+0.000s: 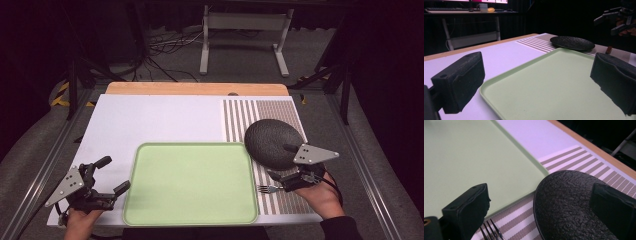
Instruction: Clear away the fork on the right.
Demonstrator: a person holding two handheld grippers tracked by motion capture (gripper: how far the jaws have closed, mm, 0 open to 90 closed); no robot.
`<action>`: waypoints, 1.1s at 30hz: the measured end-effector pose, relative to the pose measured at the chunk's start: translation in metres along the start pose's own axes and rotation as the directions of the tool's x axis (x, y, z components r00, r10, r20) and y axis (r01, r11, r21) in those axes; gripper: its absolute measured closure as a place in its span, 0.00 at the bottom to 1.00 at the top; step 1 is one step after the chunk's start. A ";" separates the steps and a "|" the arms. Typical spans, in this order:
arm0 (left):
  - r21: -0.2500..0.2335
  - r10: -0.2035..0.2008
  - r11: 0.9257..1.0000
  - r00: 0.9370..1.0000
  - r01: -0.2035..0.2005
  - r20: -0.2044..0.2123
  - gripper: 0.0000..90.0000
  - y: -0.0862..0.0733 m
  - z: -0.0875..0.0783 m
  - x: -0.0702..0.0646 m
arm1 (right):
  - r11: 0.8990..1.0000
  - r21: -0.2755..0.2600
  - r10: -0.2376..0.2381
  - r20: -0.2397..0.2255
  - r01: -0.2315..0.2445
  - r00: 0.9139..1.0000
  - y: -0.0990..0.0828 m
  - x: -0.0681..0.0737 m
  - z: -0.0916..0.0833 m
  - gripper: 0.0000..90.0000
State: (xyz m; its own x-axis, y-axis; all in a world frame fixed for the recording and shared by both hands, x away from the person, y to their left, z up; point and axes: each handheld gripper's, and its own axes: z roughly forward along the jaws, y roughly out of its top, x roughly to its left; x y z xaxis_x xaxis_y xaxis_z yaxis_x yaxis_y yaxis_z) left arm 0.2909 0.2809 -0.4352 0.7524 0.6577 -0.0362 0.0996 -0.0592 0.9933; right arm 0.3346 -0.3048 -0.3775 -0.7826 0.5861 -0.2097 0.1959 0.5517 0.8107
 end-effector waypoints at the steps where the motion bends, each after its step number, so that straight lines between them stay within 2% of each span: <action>1: 0.000 0.000 1.000 1.000 0.000 0.000 0.00 0.000 0.000 0.000 | 1.000 0.021 -0.013 -0.009 0.013 1.000 0.002 0.000 0.001 0.03; 6: -0.001 -0.001 1.000 1.000 0.001 0.000 0.00 0.000 0.000 0.000 | 0.994 0.092 -0.058 -0.030 0.060 0.998 0.008 -0.002 0.002 0.04; 7: -0.001 -0.001 1.000 1.000 0.001 0.000 0.00 0.000 0.000 0.000 | 0.994 0.092 -0.058 -0.030 0.060 0.998 0.008 -0.002 0.002 0.04; 12: 0.000 -0.004 1.000 1.000 0.004 0.001 0.00 0.000 0.000 0.000 | 0.979 0.172 -0.096 -0.063 0.106 0.993 0.011 -0.004 0.006 0.05; 14: -0.001 -0.002 1.000 1.000 0.002 0.000 0.00 0.000 0.000 0.000 | 0.977 0.182 -0.102 -0.070 0.113 0.992 0.012 -0.004 0.007 0.05; 19: -0.001 -0.006 1.000 1.000 0.006 0.001 0.00 0.000 -0.001 0.000 | 0.956 0.254 -0.122 -0.113 0.148 0.986 0.013 -0.006 0.010 0.07; 23: 0.000 -0.006 1.000 1.000 0.006 0.000 0.00 0.000 -0.001 0.000 | 0.934 0.310 -0.144 -0.137 0.180 0.980 0.012 -0.008 0.012 0.07; 24: 0.000 -0.006 1.000 1.000 0.006 0.000 0.00 0.000 -0.001 0.000 | 0.934 0.310 -0.144 -0.137 0.180 0.980 0.012 -0.008 0.012 0.07; 26: 0.000 -0.002 1.000 1.000 0.002 0.000 0.00 0.000 0.000 0.000 | 0.922 0.332 -0.159 -0.145 0.199 0.977 0.012 -0.008 0.012 0.07; 31: 0.001 -0.005 1.000 1.000 0.005 0.000 0.00 0.000 0.000 0.000 | 0.903 0.368 -0.171 -0.164 0.221 0.972 0.012 -0.008 0.014 0.07; 33: 0.001 -0.005 1.000 1.000 0.005 0.000 0.00 0.000 0.000 0.000 | 0.892 0.384 -0.180 -0.181 0.238 0.967 0.011 -0.008 0.016 0.07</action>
State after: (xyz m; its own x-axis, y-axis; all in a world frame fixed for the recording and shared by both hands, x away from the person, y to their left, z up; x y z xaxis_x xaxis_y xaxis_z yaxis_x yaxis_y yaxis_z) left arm 0.2905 0.2811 -0.4353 0.7518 0.6581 -0.0411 0.1038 -0.0567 0.9930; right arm 0.3523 -0.2936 -0.3753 -0.8990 0.3598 -0.2499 0.2151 0.8595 0.4636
